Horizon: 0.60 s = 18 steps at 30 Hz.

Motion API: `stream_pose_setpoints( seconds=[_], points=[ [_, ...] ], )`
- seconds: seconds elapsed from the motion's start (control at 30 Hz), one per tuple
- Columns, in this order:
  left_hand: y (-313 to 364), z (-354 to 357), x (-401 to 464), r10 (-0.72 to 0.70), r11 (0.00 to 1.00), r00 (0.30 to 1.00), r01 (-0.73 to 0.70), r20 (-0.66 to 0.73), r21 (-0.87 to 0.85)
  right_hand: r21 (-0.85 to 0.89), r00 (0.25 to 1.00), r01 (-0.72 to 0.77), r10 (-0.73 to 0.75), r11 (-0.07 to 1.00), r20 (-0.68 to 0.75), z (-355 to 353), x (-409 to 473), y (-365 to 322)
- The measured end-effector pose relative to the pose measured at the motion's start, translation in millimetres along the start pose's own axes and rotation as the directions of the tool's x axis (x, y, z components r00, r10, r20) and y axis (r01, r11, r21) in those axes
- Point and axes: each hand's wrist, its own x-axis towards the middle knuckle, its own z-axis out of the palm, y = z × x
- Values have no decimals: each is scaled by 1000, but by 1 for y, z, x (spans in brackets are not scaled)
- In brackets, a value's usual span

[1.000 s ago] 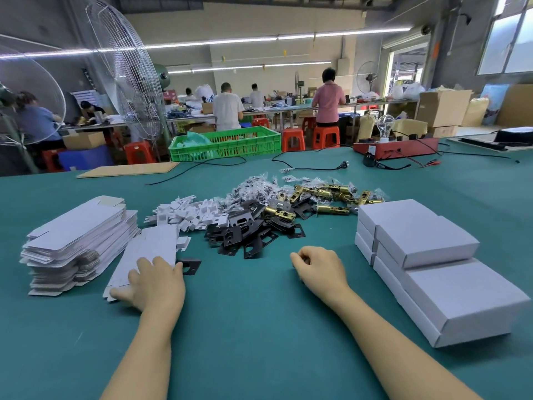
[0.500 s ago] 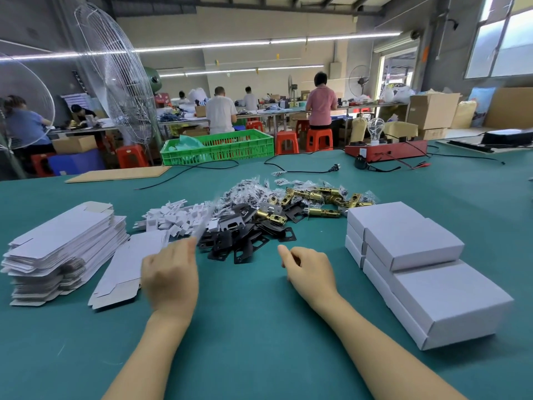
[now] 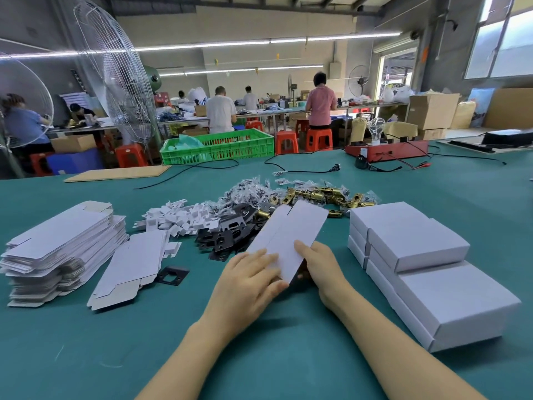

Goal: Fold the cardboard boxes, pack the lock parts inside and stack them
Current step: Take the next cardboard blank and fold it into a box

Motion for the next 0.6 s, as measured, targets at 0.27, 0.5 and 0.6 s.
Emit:
stream_pose_setpoints(
  seconds=[0.27,0.5,0.6],
  points=[
    [-1,-3,2,-589,555,729,678,349,-481,15,999,21,-21,1000,32,-4,4,1],
    [3,0,3,-653,419,681,688,330,-592,-18,996,60,-59,998,68,1,0,2],
    [-1,1,4,-742,370,616,706,264,-604,-209,988,129,-107,969,110,5,-3,5]
  ],
)
